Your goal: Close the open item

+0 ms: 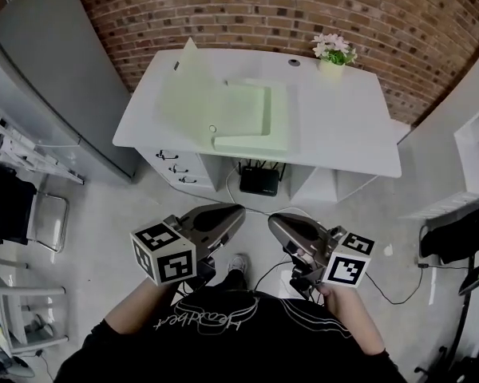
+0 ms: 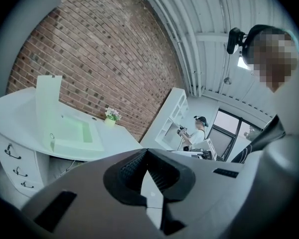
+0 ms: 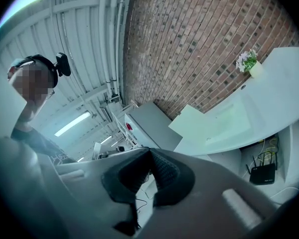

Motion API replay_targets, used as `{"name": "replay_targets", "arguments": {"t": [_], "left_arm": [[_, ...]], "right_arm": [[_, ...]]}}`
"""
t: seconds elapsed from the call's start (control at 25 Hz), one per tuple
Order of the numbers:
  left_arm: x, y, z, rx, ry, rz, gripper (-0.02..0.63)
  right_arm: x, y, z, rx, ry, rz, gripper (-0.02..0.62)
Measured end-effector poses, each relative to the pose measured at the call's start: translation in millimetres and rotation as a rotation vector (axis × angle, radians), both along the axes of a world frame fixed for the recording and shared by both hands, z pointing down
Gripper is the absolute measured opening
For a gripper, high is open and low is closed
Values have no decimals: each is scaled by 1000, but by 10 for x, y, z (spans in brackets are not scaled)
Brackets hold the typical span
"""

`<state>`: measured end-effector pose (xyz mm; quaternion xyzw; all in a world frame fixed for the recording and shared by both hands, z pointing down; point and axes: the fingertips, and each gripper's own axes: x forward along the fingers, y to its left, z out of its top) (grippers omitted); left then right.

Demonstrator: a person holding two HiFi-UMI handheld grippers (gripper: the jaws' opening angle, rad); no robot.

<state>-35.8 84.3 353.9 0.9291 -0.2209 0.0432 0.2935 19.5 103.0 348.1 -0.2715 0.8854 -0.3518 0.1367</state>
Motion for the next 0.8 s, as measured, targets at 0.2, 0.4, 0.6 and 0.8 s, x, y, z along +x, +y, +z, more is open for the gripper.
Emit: {"name": "replay_targets", "arguments": {"t": [0.2, 0.4, 0.6, 0.8], "left_arm": [[-169, -394, 24, 10, 10, 7, 3], [-381, -713, 16, 32, 17, 7, 3], [-554, -935, 7, 53, 21, -1, 5], [-714, -1111, 33, 64, 8, -52, 6]], "right_arm": [[-166, -373, -9, -9, 26, 9, 5], [-342, -669, -55, 7, 50, 19, 5], [-425, -852, -94, 22, 68, 37, 5], [-433, -927, -139, 24, 87, 52, 5]]}}
